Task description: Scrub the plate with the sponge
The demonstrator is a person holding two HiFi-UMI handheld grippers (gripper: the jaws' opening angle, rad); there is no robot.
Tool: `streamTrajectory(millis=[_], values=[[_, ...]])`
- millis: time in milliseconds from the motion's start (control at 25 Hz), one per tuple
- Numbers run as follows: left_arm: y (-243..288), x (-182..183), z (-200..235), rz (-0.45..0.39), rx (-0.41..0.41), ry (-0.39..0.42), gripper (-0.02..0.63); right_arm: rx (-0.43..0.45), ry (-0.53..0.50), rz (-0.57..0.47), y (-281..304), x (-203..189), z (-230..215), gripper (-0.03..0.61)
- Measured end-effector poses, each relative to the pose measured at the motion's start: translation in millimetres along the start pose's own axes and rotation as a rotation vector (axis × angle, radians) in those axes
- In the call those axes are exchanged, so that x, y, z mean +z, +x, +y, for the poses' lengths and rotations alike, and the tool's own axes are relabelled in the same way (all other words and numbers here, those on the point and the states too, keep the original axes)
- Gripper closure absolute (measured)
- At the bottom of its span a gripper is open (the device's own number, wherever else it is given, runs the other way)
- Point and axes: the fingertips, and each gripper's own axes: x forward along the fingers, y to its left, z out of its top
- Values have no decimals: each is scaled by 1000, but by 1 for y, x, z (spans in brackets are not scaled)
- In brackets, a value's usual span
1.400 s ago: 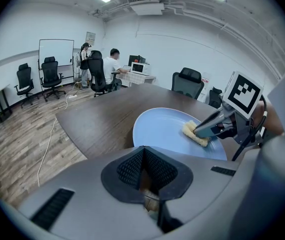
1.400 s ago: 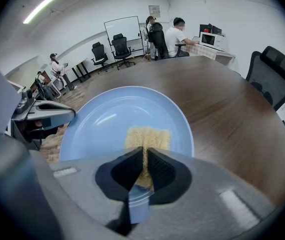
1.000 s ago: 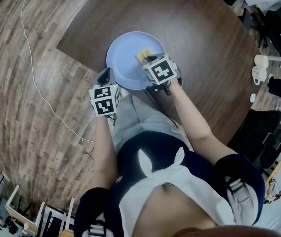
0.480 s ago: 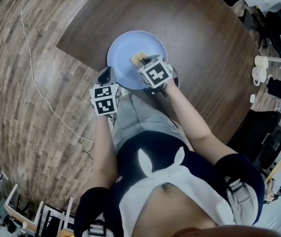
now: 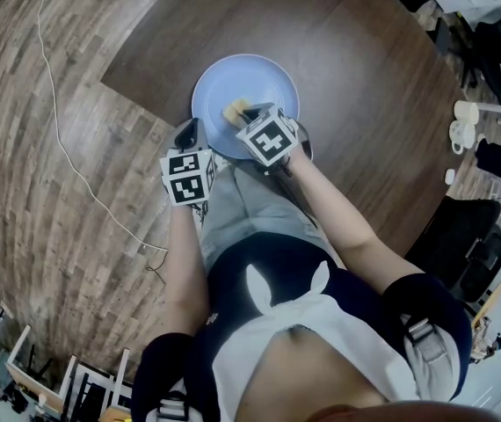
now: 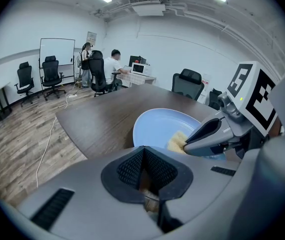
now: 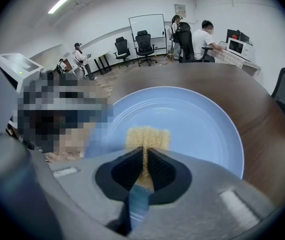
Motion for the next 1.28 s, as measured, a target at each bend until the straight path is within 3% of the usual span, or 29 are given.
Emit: streamTrajectory(millis=[1280], values=[[1,2,0,3,0,5,611,155,-168,11,6,-1,65,553]])
